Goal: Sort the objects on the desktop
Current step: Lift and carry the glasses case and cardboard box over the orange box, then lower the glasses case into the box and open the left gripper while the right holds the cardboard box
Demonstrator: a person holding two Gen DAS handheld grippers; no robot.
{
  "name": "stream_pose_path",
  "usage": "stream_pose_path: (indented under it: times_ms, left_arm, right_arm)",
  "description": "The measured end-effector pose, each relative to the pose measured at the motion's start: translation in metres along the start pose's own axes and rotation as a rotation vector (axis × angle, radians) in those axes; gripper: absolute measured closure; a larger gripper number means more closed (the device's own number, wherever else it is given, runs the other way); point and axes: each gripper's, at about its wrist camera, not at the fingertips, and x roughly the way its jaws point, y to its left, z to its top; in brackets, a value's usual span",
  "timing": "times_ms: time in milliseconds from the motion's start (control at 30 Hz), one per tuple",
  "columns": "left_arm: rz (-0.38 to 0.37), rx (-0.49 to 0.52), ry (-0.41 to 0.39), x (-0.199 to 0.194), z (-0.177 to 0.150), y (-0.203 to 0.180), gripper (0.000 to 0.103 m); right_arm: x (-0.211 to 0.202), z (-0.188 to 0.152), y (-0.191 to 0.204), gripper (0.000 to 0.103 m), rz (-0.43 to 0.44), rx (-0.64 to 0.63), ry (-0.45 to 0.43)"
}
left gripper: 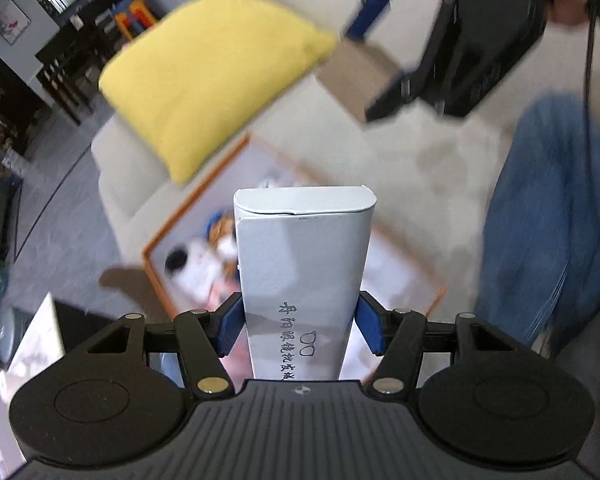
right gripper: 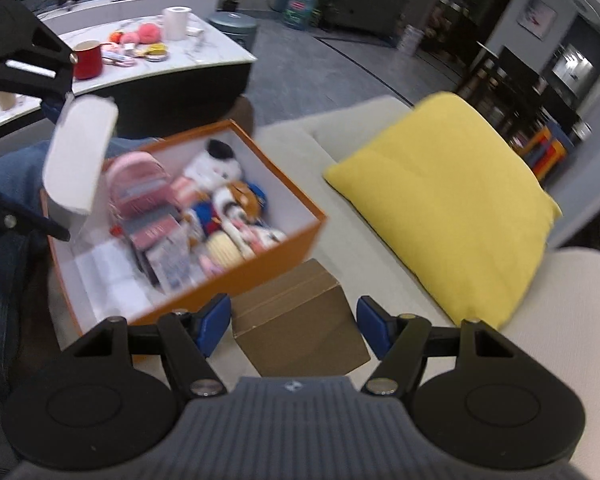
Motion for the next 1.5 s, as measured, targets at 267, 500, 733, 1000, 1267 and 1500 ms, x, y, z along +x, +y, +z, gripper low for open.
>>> stream_pose_path:
  times_ms: [267,500,733,1000,1267,1500]
  left_arm:
    - [-0.026,0.077,0.074,0.026,-0.026,0.003,0.034]
    - [-0.119,0.209,0.131,0.059,-0.039,-0.012,0.034]
    - [-0.241,0.239,0.178,0.092,-0.035,-0.004,0.033]
    - [-0.386,0.213,0.153,0.109,-0.029,0.009,0.033]
    - [-0.392,0.134,0.105,0.107,-0.038,0.014,0.033]
    - [-0.368,0.231,0.125,0.090,-0.040,0.017,0.033]
  right_arm:
    - [0.021,0.032,0.035,0.032,0.062,-0.068,0.005]
    - [0.041,0.044,0.043,0.032,0.077,-0.098,0.051]
    - [0.056,0.046,0.043,0.032,0.105,-0.105,0.086]
    - [0.065,0.051,0.045,0.032,0.147,-0.144,0.114]
    - [0.073,0.053,0.050,0.032,0.173,-0.180,0.141]
    - [0.076,0.055,0.054,0.032,0.172,-0.182,0.144]
